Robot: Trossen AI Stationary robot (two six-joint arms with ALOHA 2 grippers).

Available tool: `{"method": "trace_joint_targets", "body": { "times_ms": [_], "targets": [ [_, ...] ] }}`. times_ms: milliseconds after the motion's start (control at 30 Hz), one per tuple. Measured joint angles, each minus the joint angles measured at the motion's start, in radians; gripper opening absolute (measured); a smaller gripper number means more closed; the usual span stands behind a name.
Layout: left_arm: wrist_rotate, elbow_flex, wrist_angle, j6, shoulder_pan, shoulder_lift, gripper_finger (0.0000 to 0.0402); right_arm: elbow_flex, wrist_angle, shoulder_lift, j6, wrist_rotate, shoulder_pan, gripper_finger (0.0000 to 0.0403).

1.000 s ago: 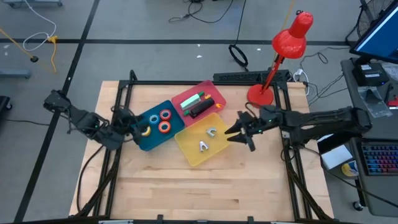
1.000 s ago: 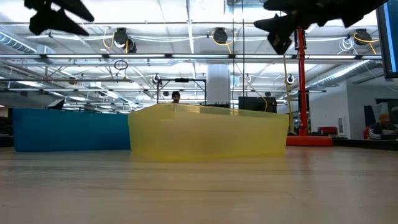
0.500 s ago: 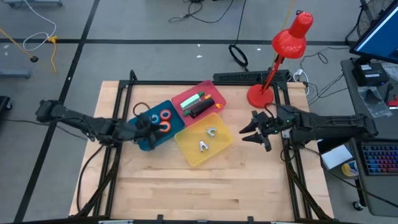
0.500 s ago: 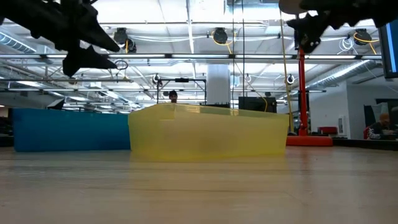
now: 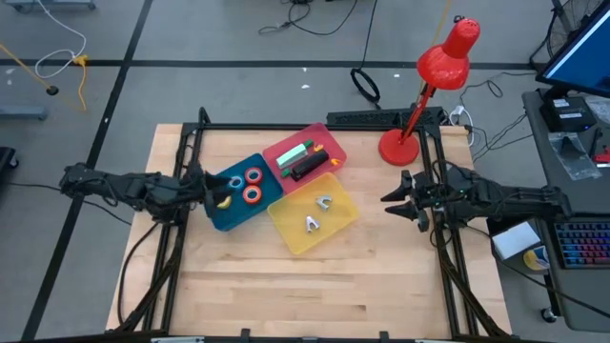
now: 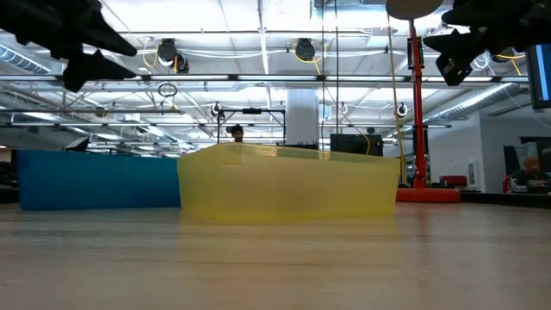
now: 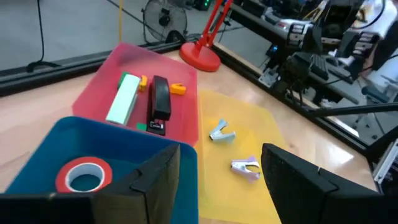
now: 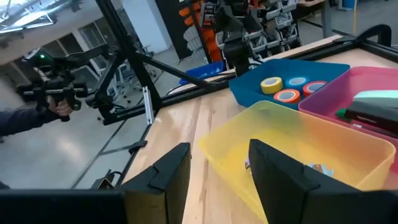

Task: Pick and place Stapler, Stapler remover, tape
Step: Return to Home Position

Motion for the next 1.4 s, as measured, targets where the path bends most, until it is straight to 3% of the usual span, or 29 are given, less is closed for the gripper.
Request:
{"method": "trace_joint_targets", "body": {
  "times_ms": [367, 767, 1133, 1233, 1400],
  "targets": [
    [-0.148, -0.009, -0.086, -0.009, -0.097, -0.073, 0.0225, -0.098, 0.006, -0.146, 0.006, 0.001, 0.0, 0.0157],
    [-0.158, -0.167, 0.029, -0.055, -0.142, -0.101, 0.0225, -0.249, 0.121, -0.215, 0.107, 0.002, 0.0, 0.0157],
    [-0.202, -0.168, -0.13, 0.029, -0.141, -0.395, 0.0225, -0.267, 0.152, -0.215, 0.088, 0.004, 0.0, 0.0157],
    [-0.201, -0.168, -0.147, 0.029, -0.139, -0.392, 0.0225, -0.267, 0.176, -0.216, 0.058, 0.004, 0.0, 0.0157],
    [-0.164, -0.256, 0.044, 0.064, -0.139, -0.373, 0.0225, -0.267, 0.182, -0.224, 0.028, 0.004, 0.0, 0.0157]
  ]
}}
